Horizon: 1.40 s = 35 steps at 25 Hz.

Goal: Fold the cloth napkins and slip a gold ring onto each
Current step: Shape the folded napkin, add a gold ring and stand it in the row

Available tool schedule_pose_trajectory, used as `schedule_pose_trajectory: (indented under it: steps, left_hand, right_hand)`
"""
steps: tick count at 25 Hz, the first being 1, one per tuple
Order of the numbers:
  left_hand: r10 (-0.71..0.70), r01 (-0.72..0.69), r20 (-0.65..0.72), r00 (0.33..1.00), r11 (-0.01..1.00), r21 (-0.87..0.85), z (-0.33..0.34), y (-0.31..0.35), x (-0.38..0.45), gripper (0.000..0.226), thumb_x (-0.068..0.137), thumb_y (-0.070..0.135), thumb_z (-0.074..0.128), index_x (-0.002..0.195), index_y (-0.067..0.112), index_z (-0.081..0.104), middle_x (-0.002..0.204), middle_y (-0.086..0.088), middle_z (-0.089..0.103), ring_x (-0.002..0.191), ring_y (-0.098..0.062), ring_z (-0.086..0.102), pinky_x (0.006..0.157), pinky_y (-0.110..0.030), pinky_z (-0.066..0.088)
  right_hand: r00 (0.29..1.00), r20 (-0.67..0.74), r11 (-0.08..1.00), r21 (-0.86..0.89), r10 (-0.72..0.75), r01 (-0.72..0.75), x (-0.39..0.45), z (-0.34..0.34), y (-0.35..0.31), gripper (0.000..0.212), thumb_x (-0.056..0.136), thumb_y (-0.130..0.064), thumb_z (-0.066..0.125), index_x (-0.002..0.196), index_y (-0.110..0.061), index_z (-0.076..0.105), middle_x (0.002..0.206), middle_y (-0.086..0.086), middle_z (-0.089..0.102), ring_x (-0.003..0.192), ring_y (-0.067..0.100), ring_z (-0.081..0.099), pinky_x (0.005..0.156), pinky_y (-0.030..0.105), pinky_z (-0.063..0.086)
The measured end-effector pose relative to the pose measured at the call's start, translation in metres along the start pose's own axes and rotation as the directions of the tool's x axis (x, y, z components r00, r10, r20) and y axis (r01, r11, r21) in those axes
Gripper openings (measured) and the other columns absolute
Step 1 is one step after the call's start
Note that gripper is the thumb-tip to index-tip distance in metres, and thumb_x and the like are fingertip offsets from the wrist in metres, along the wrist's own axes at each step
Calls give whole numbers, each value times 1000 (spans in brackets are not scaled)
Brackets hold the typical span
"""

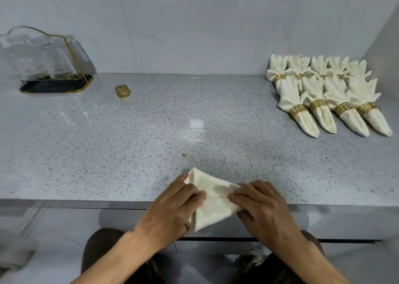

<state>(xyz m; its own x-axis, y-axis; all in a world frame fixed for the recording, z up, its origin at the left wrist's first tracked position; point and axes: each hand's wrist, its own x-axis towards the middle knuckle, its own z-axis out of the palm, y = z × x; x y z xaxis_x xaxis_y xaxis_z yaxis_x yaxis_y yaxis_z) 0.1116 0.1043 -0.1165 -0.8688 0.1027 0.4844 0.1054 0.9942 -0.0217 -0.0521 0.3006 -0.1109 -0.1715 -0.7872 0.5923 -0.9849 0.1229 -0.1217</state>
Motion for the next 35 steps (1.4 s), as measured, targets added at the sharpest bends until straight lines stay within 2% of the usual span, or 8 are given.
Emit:
schedule_pose_trajectory:
  steps: [6, 10, 16, 20, 24, 27, 31, 35]
  left_hand:
    - [-314, 355, 179, 932, 892, -281, -63, 9, 55, 25, 70, 43, 55, 65, 21, 65, 62, 13, 54, 59, -6, 48, 56, -19, 41]
    - [-442, 801, 670, 596, 388, -456, -84, -32, 121, 18, 73, 25, 72, 68, 14, 58, 55, 6, 57, 48, -9, 52, 46, -24, 35]
    - [-366, 960, 888, 279, 102, -260, -36, -74, 155, 21, 80, 11, 71, 98, 3, 65, 79, -7, 73, 64, -19, 67, 57, -27, 53]
    - [-498, 912, 799, 338, 384, -146, -37, -73, 157, 36, 71, 28, 72, 103, 12, 65, 89, 1, 71, 80, -18, 68, 65, -33, 53]
    - [-342, 326, 356, 870, 939, 106, -22, -35, 131, 61, 95, 35, 49, 149, 17, 27, 158, 2, 23, 147, -19, 19, 120, -44, 21]
    - [-179, 277, 524, 833, 954, -114, 1, -35, 105, 62, 104, 45, 14, 157, 19, -3, 164, 5, -8, 150, -7, -10, 124, -37, 5]
    - [-215, 263, 537, 815, 965, -13, 11, -52, 92, 69, 99, 58, 7, 155, 23, -14, 161, 11, -22, 145, -3, -26, 117, -25, -17]
    - [-210, 262, 504, 838, 965, -33, 14, -52, 89, 70, 98, 60, 7, 156, 24, -12, 161, 11, -21, 145, -3, -24, 115, -24, -17]
  right_hand:
    - [905, 387, 890, 330, 175, -313, 50, -48, 8, 4, 91, -20, 65, 87, -21, 64, 84, -11, 57, 78, 8, 53, 67, 23, 42]
    - [602, 779, 714, 321, 176, -623, 110, -79, 45, 16, 96, -35, 59, 92, -21, 66, 88, 0, 66, 71, 7, 57, 66, 25, 46]
    - [804, 507, 882, 160, 312, -443, 95, -12, 17, 63, 96, -55, 21, 155, -32, 22, 159, -22, 8, 147, -1, 7, 123, 29, 11]
    - [798, 498, 925, -25, 341, -380, 79, 24, 14, 72, 92, -56, -2, 158, -30, 7, 162, -14, -6, 150, 8, -10, 118, 23, -14]
    - [834, 426, 933, -78, 349, -351, 78, 34, 10, 61, 102, -43, 12, 156, -18, 19, 163, -1, 13, 151, 18, 10, 122, 33, 3]
    - [861, 371, 937, -106, 348, -333, 75, 37, 9, 61, 103, -38, 12, 152, -8, 30, 157, 9, 29, 146, 23, 30, 119, 42, 27]
    - [833, 356, 905, -129, 423, -405, 55, 23, 33, 74, 96, -53, -8, 157, -17, 10, 162, -3, 4, 151, 12, 5, 120, 28, -4]
    - [905, 333, 962, -154, 266, -226, 53, 4, 39, 46, 100, -30, 36, 134, -8, 57, 143, 7, 54, 131, 26, 51, 109, 36, 40]
